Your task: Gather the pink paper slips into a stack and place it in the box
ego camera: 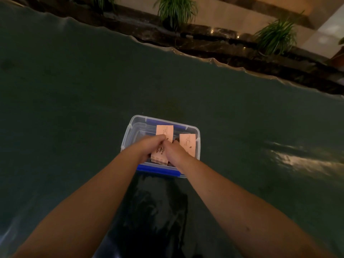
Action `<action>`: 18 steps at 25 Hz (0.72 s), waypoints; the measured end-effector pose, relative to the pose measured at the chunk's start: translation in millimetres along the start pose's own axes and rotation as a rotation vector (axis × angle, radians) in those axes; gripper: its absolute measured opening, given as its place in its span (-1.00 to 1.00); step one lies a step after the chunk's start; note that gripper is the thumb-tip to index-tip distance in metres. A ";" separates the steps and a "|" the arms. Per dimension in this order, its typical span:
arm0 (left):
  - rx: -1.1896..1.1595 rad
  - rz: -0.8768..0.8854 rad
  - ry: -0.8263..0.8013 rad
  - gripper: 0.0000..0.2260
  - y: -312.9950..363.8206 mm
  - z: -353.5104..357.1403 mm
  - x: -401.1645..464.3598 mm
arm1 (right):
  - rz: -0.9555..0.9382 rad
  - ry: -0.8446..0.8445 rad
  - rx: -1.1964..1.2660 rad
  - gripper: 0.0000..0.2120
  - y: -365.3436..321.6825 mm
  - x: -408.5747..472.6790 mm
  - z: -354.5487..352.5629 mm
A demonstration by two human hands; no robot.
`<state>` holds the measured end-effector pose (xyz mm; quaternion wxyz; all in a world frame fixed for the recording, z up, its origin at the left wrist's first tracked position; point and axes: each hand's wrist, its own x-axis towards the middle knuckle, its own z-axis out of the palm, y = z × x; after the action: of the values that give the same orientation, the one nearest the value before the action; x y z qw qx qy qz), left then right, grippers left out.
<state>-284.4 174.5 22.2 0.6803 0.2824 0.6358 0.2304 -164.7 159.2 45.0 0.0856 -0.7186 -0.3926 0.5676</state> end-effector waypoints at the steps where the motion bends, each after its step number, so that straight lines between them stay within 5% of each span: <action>1: 0.016 0.006 0.010 -0.84 -1.4 0.6 1.9 | 0.003 0.012 0.000 -0.53 -0.1 1.7 0.8; 8: 0.135 0.026 0.063 -0.88 -3.4 4.3 4.0 | 0.014 0.110 -0.035 -0.69 -6.4 -3.6 2.3; 18: 0.384 0.156 0.172 -0.94 10.2 5.2 -27.7 | -0.091 0.043 0.038 -0.69 -5.7 -43.4 -40.3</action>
<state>-281.2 162.9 49.6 0.5373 0.4344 0.7001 0.1801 -133.8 147.4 94.4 0.1332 -0.7102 -0.4119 0.5551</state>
